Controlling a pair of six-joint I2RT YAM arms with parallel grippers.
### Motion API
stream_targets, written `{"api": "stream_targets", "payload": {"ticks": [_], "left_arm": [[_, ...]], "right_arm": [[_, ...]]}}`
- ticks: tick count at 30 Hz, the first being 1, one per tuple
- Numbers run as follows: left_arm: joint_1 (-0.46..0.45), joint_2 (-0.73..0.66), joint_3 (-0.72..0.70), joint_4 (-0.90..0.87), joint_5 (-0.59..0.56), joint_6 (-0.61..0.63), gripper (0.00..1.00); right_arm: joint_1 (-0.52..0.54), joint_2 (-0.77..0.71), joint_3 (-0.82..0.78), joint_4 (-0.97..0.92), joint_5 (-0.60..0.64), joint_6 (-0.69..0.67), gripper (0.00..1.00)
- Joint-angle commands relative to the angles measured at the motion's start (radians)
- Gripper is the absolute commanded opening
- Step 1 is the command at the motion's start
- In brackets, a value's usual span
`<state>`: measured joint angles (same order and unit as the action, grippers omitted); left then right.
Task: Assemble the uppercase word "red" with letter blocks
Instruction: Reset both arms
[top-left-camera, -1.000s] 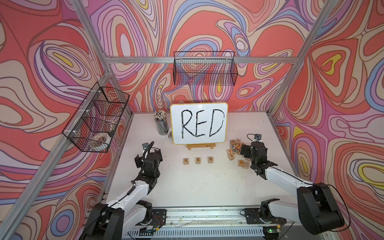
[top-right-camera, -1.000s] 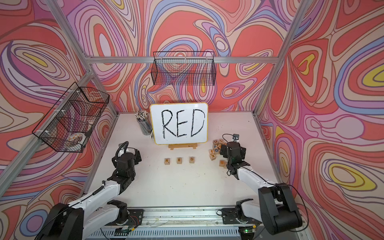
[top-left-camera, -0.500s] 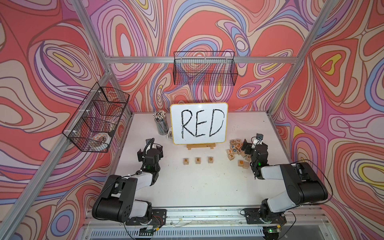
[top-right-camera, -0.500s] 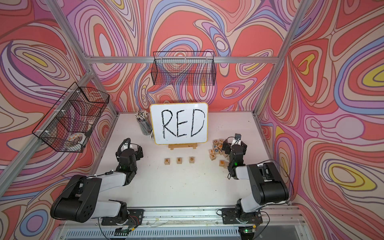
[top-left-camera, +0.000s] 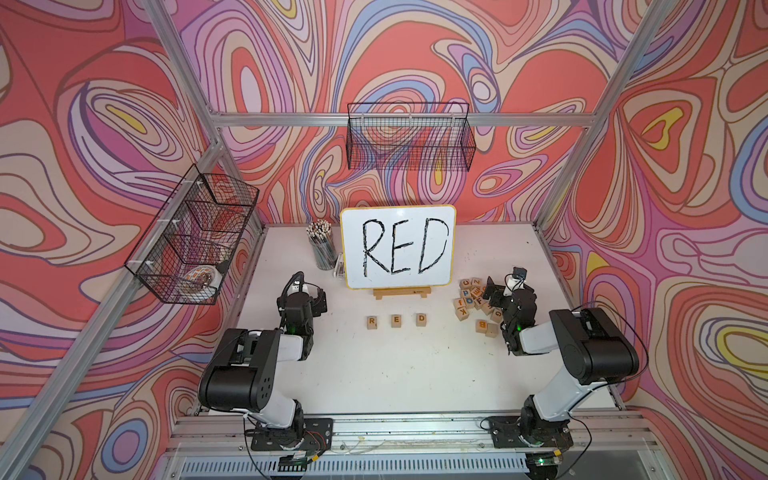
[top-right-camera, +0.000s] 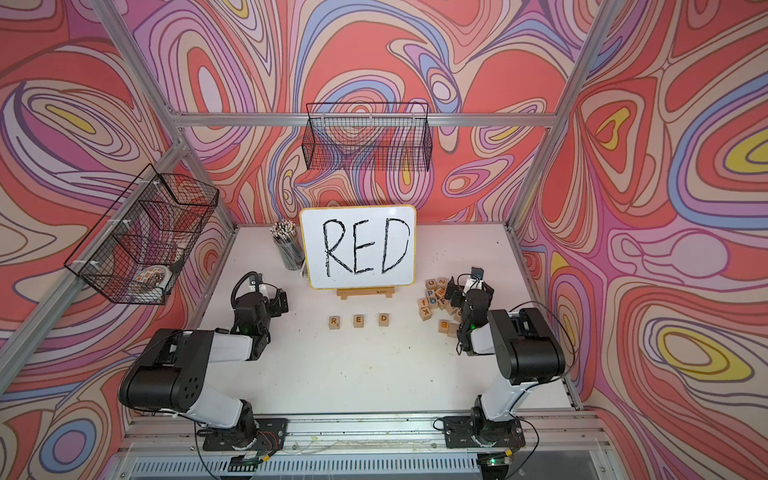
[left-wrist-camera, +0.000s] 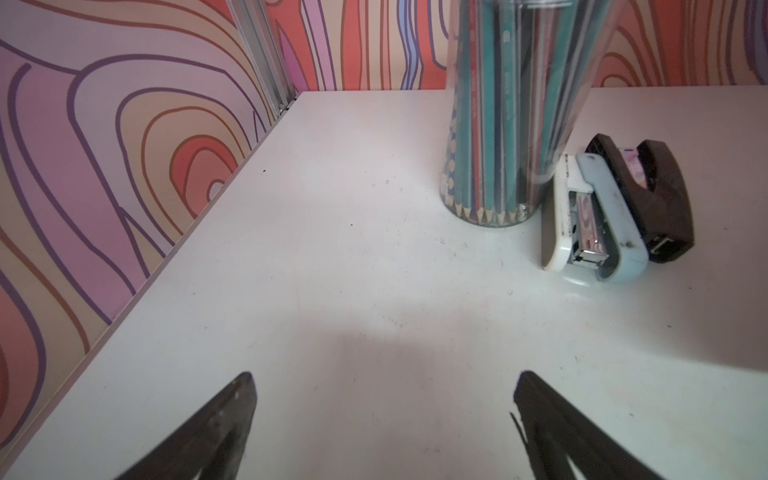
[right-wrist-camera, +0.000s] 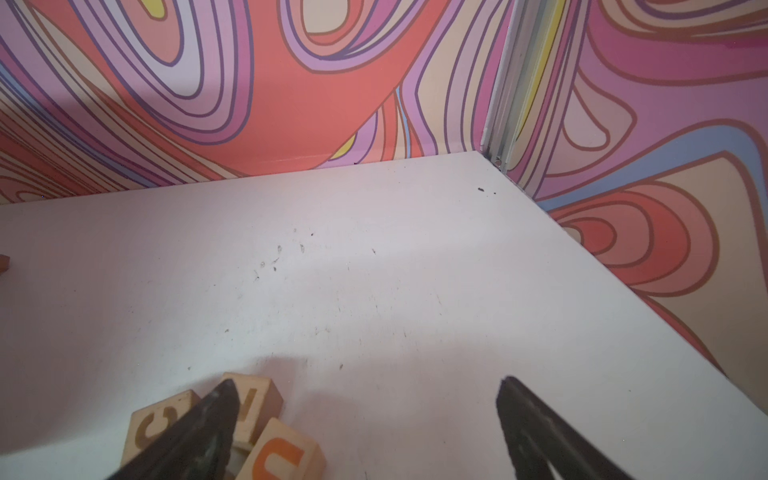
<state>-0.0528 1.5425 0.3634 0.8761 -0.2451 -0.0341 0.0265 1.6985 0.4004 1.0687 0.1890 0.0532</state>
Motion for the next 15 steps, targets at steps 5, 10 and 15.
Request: {"api": "stream_targets", "payload": {"ticks": [5,10,15], "left_arm": [[0.004,-0.004,0.008,0.020,0.021,-0.004,1.00],[0.004,0.005,0.004,0.045,0.020,-0.003,1.00],[0.004,0.002,0.003,0.046,0.020,-0.002,1.00]], "right_arm": [[-0.005,0.009,0.025,-0.031,-0.010,-0.001,0.98],[-0.004,0.008,0.030,-0.041,-0.015,-0.001,0.98],[-0.009,0.009,0.050,-0.081,0.009,0.017,0.98]]}}
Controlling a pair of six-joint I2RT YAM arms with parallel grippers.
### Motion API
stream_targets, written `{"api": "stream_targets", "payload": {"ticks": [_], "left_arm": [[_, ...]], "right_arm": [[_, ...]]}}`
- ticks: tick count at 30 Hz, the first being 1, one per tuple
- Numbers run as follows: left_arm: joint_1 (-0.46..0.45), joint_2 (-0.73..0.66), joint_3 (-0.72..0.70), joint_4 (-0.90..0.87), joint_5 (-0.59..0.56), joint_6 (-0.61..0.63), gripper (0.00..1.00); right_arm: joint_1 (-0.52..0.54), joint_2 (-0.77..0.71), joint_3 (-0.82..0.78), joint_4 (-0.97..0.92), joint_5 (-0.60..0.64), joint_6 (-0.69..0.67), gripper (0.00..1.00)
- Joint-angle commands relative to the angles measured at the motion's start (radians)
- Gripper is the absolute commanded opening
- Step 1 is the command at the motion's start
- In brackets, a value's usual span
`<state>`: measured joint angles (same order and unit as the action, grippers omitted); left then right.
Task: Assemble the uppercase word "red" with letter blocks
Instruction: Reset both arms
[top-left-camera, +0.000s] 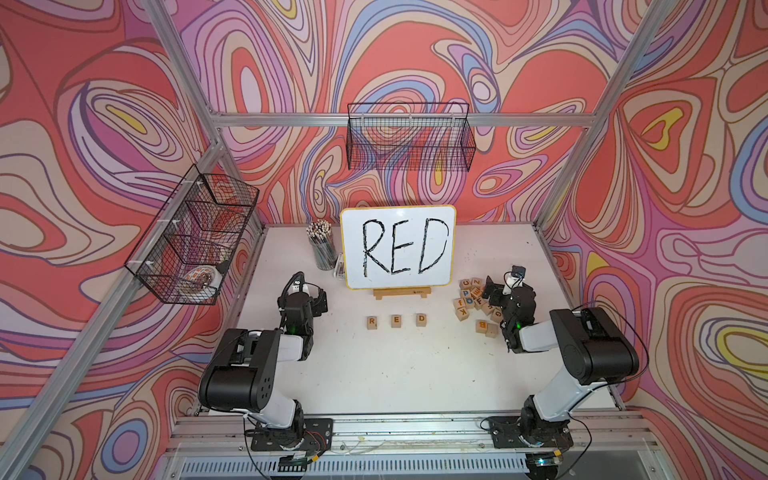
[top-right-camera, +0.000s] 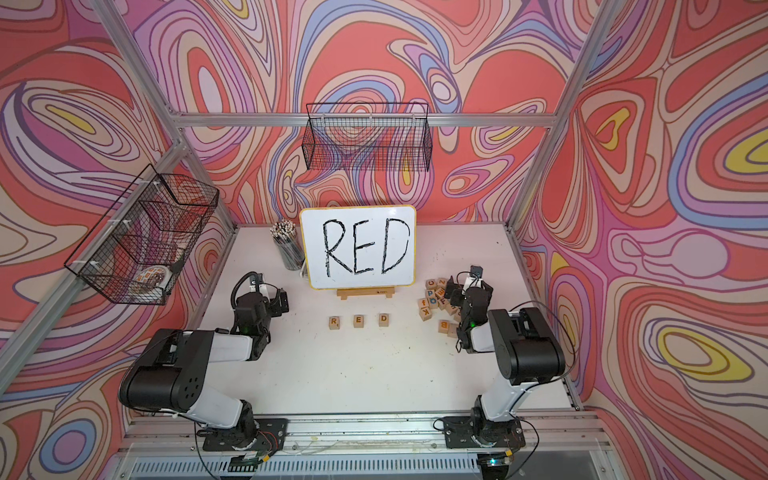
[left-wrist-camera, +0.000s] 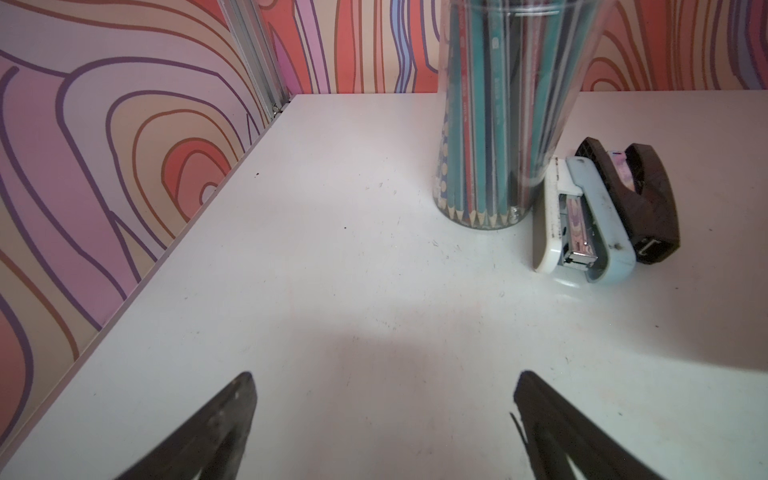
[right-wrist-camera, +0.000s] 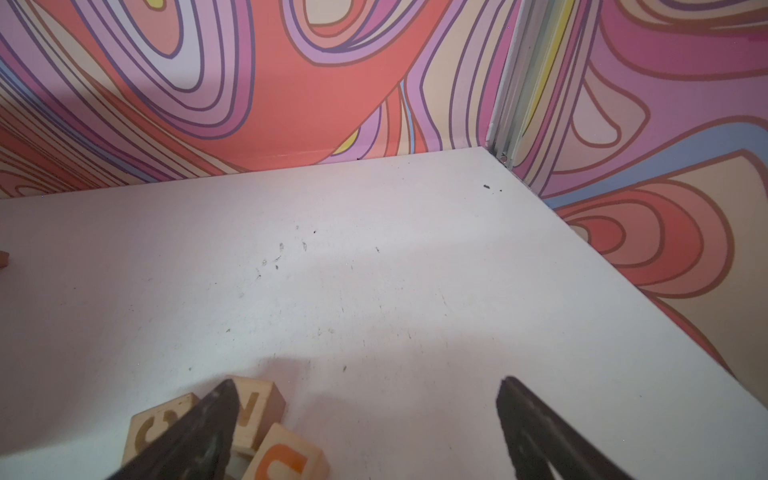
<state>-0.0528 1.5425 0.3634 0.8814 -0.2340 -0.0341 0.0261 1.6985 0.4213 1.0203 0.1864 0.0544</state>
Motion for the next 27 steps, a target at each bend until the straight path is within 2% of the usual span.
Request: {"api": "stream_targets", "payload": {"ticks": [1,3,6,9,12,14,15,17,18,19,20,22,23,24,25,26,27], "left_arm": [[0.004,0.002,0.003,0.037,0.009,-0.002,1.00],[0.004,0.004,0.003,0.041,0.009,-0.002,1.00],[0.004,0.002,0.003,0.039,0.009,-0.001,1.00],[0.004,0.004,0.003,0.038,0.009,-0.002,1.00],[0.005,0.003,0.003,0.039,0.009,-0.002,1.00],[0.004,0.002,0.003,0.039,0.009,-0.001,1.00],[0.004,0.003,0.003,0.039,0.009,-0.001,1.00],[0.004,0.003,0.002,0.038,0.009,-0.001,1.00],[0.004,0.003,0.003,0.039,0.009,-0.002,1.00],[0.005,0.002,0.003,0.039,0.009,-0.001,1.00],[0.004,0.003,0.003,0.040,0.009,-0.001,1.00],[0.004,0.004,0.002,0.040,0.009,-0.002,1.00],[0.004,0.004,0.003,0.039,0.010,-0.001,1.00],[0.005,0.003,0.003,0.039,0.009,-0.002,1.00],[0.004,0.003,0.003,0.040,0.009,-0.002,1.00],[0.004,0.003,0.003,0.040,0.009,-0.002,1.00],[0.005,0.003,0.004,0.039,0.009,-0.001,1.00]], "right_arm": [[-0.010,0.009,0.028,-0.029,0.012,0.016,0.98],[-0.010,0.009,0.027,-0.028,0.012,0.012,0.98],[-0.010,0.006,0.016,-0.009,-0.191,-0.069,0.97],[-0.011,0.006,-0.006,0.028,0.040,0.030,0.98],[-0.011,0.000,0.008,-0.005,-0.215,-0.075,0.98],[-0.012,0.008,0.004,0.018,-0.030,-0.002,0.98],[-0.012,0.001,-0.001,0.013,-0.002,0.014,0.98],[-0.011,0.001,0.006,0.005,-0.205,-0.078,0.98],[-0.012,0.000,0.008,-0.006,-0.180,-0.061,0.98],[-0.012,0.010,0.009,0.011,-0.043,-0.005,0.98],[-0.012,0.004,0.009,-0.004,0.013,0.023,0.98],[-0.011,0.005,0.016,-0.005,-0.201,-0.078,0.98],[-0.012,0.001,0.010,-0.009,-0.181,-0.062,0.98],[-0.012,0.008,0.011,0.006,-0.043,-0.004,0.98],[-0.012,0.004,0.008,0.000,0.032,0.030,0.98],[-0.013,0.003,0.005,0.006,-0.056,-0.005,0.98],[-0.012,0.005,0.015,-0.004,-0.205,-0.078,0.98]]}}
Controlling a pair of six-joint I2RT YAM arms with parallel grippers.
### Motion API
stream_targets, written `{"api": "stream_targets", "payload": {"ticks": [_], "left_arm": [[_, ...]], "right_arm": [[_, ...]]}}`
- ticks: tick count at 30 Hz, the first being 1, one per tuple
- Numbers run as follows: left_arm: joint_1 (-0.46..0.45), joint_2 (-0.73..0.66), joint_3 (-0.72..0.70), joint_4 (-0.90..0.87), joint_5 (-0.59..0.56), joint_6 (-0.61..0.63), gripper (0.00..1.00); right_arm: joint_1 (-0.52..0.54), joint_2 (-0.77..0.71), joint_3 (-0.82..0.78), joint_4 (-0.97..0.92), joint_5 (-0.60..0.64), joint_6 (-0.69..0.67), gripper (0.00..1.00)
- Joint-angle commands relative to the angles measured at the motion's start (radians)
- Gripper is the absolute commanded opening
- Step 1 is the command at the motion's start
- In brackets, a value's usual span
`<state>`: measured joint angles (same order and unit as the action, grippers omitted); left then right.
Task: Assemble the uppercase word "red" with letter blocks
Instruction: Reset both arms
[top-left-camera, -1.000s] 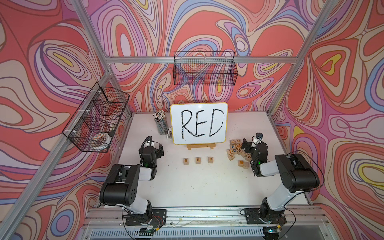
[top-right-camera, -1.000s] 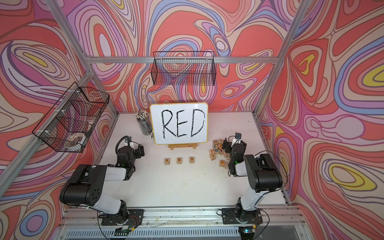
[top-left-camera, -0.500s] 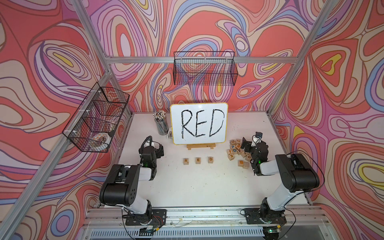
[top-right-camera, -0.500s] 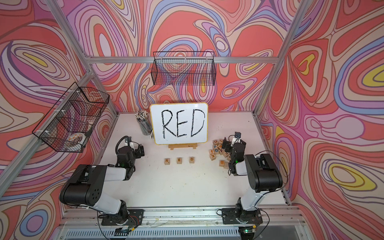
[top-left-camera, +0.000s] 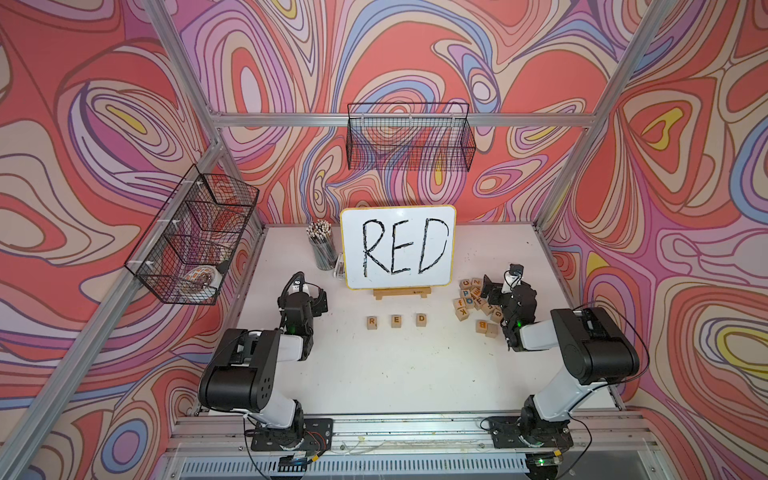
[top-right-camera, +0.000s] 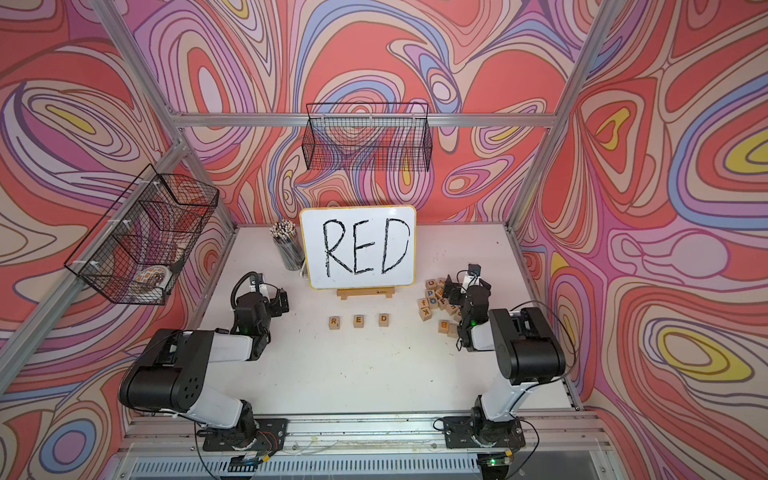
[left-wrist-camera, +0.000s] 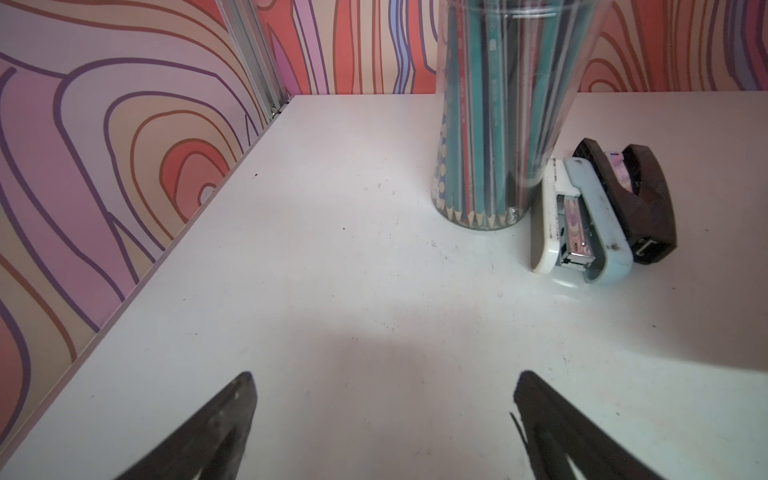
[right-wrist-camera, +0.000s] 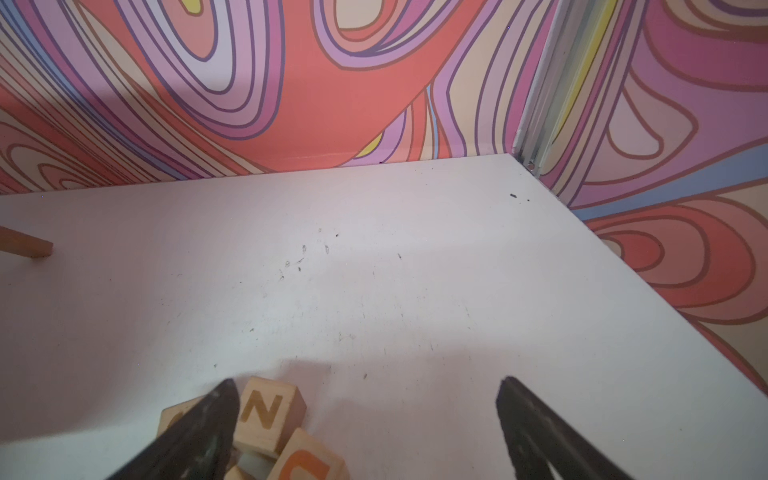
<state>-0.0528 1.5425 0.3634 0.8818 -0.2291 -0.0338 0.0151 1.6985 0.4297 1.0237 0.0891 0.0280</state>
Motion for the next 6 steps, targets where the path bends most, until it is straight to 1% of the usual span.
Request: {"api": "stream_targets", "payload": {"ticks": [1,2,3,5,6], "left_arm": [[0.004,0.004,0.004,0.038,0.004,-0.002,1.00],[0.004,0.003,0.005,0.037,0.004,-0.003,1.00],[0.004,0.005,0.005,0.037,0.005,-0.004,1.00],[0.004,0.004,0.002,0.037,0.004,-0.003,1.00],[0.004,0.002,0.003,0.038,0.004,-0.003,1.00]], "right_arm": [[-0.001,0.001,0.005,-0.016,-0.091,-0.035,0.98],[-0.002,0.010,0.007,-0.006,0.061,0.018,0.98],[-0.001,0.004,0.006,-0.017,0.134,0.057,0.98],[-0.001,0.007,0.011,-0.012,-0.029,-0.019,0.98],[-0.001,0.003,0.020,-0.046,-0.057,-0.024,0.98]]}}
